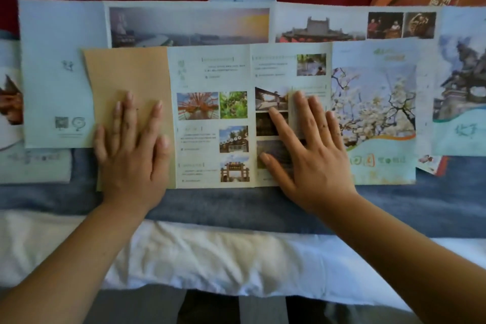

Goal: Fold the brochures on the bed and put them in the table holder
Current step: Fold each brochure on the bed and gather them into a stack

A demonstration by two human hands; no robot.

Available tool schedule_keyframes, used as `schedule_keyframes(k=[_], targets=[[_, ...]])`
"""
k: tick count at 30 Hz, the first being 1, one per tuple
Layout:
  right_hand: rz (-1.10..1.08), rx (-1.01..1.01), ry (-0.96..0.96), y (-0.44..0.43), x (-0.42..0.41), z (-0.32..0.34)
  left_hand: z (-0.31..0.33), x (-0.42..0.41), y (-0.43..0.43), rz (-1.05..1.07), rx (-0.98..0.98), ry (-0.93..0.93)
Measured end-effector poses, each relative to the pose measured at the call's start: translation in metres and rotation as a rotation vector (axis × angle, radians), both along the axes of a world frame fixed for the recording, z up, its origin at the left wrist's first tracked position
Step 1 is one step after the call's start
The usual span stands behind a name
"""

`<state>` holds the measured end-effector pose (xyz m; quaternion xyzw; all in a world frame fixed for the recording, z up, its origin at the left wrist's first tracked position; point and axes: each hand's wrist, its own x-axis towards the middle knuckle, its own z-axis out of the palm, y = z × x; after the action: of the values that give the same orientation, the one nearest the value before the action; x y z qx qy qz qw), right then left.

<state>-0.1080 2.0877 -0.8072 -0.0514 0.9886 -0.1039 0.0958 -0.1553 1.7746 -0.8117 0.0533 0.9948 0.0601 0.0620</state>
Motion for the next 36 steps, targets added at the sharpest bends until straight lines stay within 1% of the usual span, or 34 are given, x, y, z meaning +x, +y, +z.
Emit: schedule_keyframes(k=[2,5,11,15,17,20,27,32,34,36], targets=[[0.001,0.035,0.011,-0.003,0.001,-0.005,-0.003,-0.001,0.0,-0.015,0.01,0.0],[-0.012,0.08,0.023,-0.008,0.001,-0.012,-0.004,-0.003,-0.003,-0.048,0.095,-0.015],[-0.006,0.089,0.028,-0.007,0.001,-0.015,0.004,-0.003,0.0,-0.044,0.188,-0.054],[-0.01,0.086,0.047,-0.008,0.002,-0.017,0.011,-0.001,0.005,-0.051,0.33,-0.087],[-0.012,0.083,0.053,-0.007,0.002,-0.017,0.015,0.001,0.013,-0.07,0.403,-0.108],[-0.007,0.079,0.054,-0.007,0.002,-0.016,0.02,0.005,0.032,-0.08,0.444,-0.141],[0.003,0.073,0.035,-0.007,0.002,-0.015,0.028,0.018,0.084,-0.006,0.564,-0.186],[0.031,0.042,-0.01,-0.004,0.0,-0.009,0.028,0.022,0.105,0.03,0.553,-0.224],[0.051,-0.026,-0.027,0.002,-0.001,-0.004,0.026,0.021,0.107,0.044,0.528,-0.229],[0.026,-0.096,-0.014,0.012,0.001,0.002,0.025,0.021,0.109,0.044,0.495,-0.221]])
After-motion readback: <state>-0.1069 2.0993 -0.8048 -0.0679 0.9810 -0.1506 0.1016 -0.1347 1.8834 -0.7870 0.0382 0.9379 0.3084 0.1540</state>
